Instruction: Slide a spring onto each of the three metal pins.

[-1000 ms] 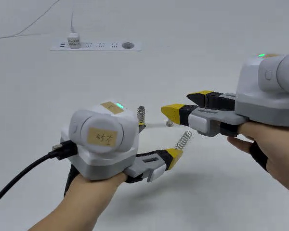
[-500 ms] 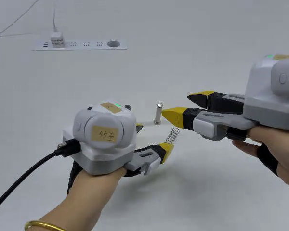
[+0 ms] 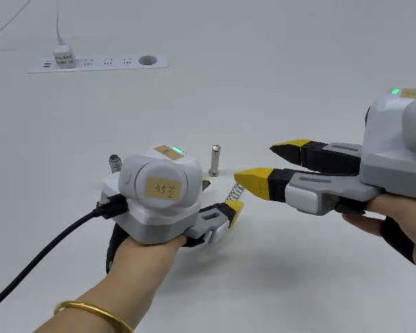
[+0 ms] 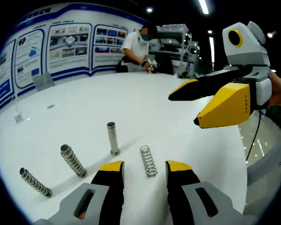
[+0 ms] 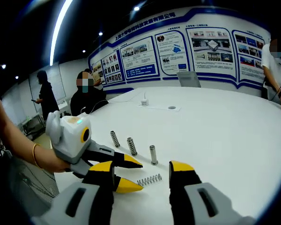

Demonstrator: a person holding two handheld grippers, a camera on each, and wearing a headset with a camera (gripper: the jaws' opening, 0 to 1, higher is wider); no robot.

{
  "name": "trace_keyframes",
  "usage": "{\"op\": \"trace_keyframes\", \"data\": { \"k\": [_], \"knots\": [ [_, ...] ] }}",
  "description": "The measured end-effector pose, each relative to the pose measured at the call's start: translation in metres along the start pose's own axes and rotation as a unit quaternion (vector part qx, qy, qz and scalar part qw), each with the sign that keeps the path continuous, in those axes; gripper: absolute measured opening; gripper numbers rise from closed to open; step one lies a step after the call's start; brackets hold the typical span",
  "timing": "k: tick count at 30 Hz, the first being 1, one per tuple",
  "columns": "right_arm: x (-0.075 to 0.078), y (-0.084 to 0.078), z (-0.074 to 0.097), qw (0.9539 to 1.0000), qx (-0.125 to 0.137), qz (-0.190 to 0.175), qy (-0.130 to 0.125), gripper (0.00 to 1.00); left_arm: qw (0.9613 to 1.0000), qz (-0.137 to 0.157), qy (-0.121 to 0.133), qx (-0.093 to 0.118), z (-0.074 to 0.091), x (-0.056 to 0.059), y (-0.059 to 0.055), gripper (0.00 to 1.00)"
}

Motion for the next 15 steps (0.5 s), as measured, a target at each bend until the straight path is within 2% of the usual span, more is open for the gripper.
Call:
{"op": "trace_keyframes", "data": {
  "k": [15],
  "knots": [
    [0.004, -0.012, 0.013, 1.0000, 0.003, -0.002, 0.002, 0.49, 0.9999, -0.006, -0.006, -0.014, -0.009, 0.001, -0.009, 0.24]
  ]
}}
Point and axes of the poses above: the centre of the closed fingertips' face, and the gripper's own axes: z roughly backward along the fingers, x roughly to its right, y roughly out of its top, the point moved 9 cm from there along z, roughly backward along the fingers, and after that the axes turned 2 degrees about -y, right-handed, at the moved point
